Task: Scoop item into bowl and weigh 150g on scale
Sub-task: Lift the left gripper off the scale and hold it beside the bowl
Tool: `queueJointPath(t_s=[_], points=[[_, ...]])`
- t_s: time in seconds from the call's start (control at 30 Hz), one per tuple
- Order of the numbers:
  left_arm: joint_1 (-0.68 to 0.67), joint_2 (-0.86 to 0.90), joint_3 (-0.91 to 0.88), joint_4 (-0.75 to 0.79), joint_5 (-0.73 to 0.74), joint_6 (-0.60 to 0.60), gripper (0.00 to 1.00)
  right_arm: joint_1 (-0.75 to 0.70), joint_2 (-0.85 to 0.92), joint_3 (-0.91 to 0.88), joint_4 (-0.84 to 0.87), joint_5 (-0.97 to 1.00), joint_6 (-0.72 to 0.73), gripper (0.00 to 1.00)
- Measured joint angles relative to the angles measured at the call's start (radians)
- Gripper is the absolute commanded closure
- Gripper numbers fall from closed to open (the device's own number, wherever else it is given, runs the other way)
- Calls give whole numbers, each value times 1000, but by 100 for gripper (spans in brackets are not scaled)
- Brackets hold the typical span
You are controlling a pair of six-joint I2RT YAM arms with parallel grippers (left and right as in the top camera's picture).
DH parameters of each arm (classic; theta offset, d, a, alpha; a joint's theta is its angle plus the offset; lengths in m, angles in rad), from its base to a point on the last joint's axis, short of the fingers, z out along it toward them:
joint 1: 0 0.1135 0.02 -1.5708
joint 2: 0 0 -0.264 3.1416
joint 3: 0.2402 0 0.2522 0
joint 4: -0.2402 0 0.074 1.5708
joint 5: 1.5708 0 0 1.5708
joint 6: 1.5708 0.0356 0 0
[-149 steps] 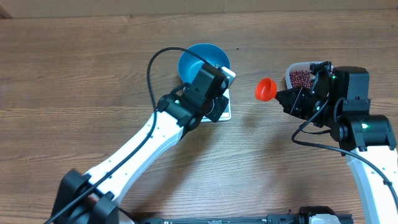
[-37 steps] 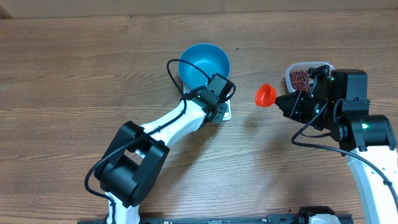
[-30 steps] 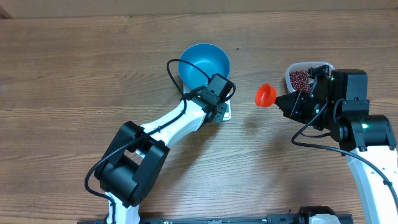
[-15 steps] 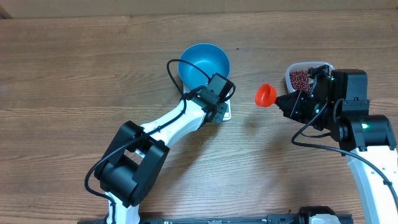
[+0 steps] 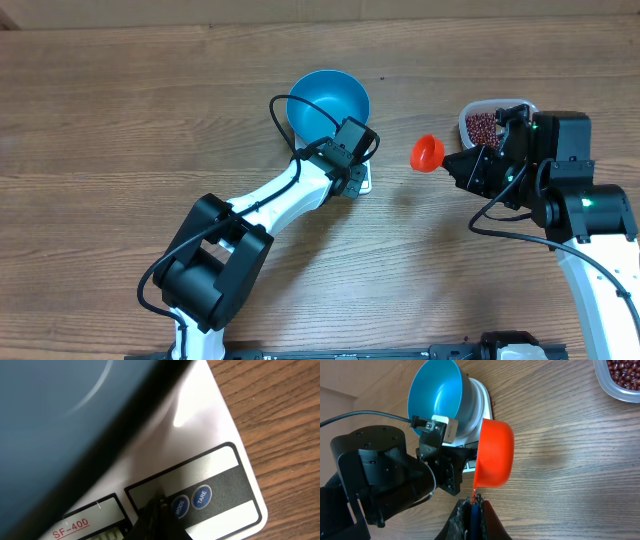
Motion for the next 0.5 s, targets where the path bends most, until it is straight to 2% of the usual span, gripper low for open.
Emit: queueJointPath(t_s=[0.33,0.5], points=[[0,0,5,-16,0,6,96,0,0,0,-2,0,1,96],[0,-2,36,-121,9,17,96,0,0,0,-2,0,0,96]])
